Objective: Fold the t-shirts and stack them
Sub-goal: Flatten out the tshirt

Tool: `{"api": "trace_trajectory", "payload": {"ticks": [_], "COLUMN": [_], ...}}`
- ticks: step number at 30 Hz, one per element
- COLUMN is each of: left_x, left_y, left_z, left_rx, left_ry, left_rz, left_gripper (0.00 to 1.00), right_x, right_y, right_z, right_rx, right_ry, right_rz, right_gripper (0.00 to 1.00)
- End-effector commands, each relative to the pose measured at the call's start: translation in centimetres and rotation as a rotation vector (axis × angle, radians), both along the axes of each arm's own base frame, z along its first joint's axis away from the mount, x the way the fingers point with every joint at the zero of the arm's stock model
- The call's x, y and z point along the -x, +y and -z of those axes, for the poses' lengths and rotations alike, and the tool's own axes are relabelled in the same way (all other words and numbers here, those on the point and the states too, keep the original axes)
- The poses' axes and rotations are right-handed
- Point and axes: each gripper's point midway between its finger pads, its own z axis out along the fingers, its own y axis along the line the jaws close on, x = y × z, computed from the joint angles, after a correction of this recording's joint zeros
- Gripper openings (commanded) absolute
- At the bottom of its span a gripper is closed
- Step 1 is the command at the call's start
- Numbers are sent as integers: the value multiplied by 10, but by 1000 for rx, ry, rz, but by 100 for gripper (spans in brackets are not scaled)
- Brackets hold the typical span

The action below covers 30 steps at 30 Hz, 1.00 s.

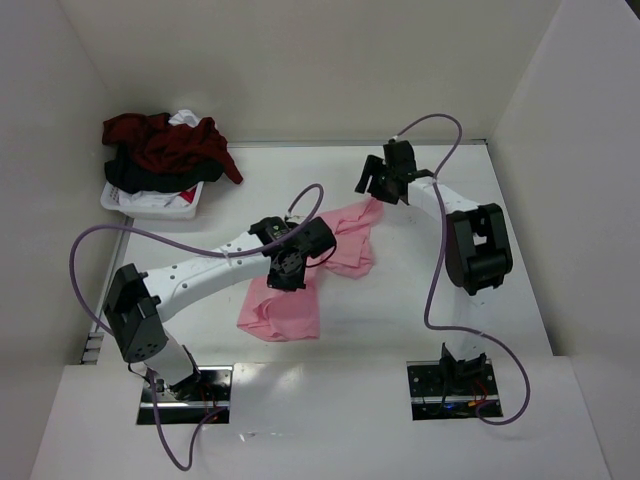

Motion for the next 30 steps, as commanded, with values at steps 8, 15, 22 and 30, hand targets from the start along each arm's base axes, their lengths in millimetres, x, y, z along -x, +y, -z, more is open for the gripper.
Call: {"api": "trace_trajectory", "payload": {"ticks": [8, 15, 22, 30], "left_x": [-10, -14, -16, -18], "left_y": [6, 8, 14, 21], "left_z": [-10, -7, -7, -7], "left_rx": [12, 26, 23, 9], "left_ry": [-19, 4, 4, 11], "left_rz": [-34, -16, -24, -25], "left_gripper": [0, 0, 0, 0], "right_x": [-14, -19, -26, -33], "right_y": [-8, -2, 0, -3], "right_z": [7, 31, 37, 19], "right_rx": [45, 21, 10, 9], "right_ry": [-8, 36, 47, 15], "right_rz": [18, 22, 37, 71], "right_gripper": [82, 72, 52, 13]}}
